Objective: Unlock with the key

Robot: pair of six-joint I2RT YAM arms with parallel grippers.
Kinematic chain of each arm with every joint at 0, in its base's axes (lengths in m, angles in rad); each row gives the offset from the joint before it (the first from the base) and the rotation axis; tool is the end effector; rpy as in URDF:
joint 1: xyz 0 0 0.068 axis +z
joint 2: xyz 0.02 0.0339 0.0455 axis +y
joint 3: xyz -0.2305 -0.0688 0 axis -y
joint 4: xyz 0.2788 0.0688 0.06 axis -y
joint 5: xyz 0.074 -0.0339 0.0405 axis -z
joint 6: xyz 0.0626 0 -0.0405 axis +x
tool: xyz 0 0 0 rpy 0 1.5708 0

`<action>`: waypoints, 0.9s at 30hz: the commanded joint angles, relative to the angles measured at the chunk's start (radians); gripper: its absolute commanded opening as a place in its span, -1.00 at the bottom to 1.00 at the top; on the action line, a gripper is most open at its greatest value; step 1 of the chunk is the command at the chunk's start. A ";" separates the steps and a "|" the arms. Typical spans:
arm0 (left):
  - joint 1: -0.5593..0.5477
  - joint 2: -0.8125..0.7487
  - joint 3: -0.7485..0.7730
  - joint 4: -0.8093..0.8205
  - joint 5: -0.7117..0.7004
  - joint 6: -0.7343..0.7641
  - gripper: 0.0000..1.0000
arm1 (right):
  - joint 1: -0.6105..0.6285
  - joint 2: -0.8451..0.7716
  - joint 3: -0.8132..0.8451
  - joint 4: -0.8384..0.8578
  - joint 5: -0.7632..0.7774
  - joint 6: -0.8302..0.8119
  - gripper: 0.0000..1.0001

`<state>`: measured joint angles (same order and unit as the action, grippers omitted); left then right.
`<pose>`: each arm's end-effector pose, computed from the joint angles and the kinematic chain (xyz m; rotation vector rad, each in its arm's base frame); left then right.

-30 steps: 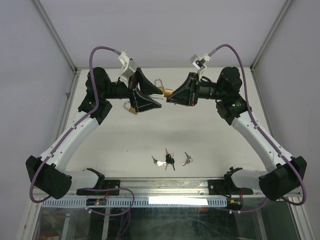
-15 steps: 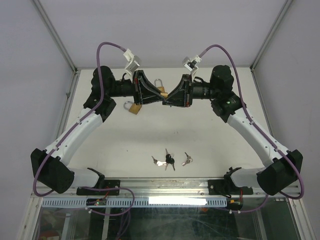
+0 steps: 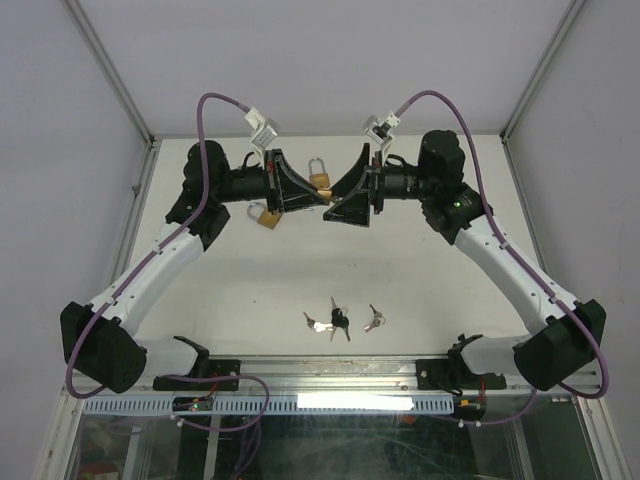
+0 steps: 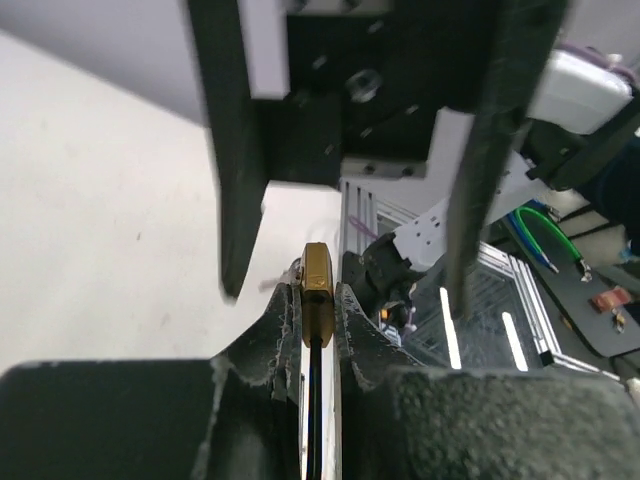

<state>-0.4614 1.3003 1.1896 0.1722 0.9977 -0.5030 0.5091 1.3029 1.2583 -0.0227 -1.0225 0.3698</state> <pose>0.2899 -0.2029 0.3711 0.8441 1.5293 -1.4749 0.2766 0.2156 0.3761 -0.9612 1.5584 1.4682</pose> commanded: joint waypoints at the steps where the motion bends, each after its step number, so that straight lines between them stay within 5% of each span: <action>1: 0.114 -0.053 -0.118 -0.011 -0.041 -0.121 -1.00 | -0.041 -0.027 0.023 -0.094 0.062 -0.091 1.00; 10: 0.308 -0.096 -0.350 -0.200 0.055 0.195 -1.00 | -0.109 -0.068 -0.110 -0.119 0.149 -0.120 1.00; 15: 0.430 -0.011 -0.413 -0.397 0.089 0.498 -1.00 | -0.110 -0.080 -0.133 -0.139 0.148 -0.127 1.00; 20: 0.536 0.194 -0.371 -0.582 0.102 0.800 -1.00 | -0.109 -0.088 -0.140 -0.152 0.139 -0.133 1.00; 24: 0.577 0.423 -0.219 -0.882 0.091 1.135 -1.00 | -0.107 -0.090 -0.146 -0.157 0.137 -0.133 1.00; 27: 0.606 0.536 -0.135 -0.968 0.107 1.210 -1.00 | -0.109 -0.102 -0.153 -0.154 0.142 -0.134 1.00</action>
<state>0.1162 1.7584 0.9352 -0.5915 1.0477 0.4141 0.3973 1.2438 1.1133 -0.1963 -0.8825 0.2581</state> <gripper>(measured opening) 0.085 0.998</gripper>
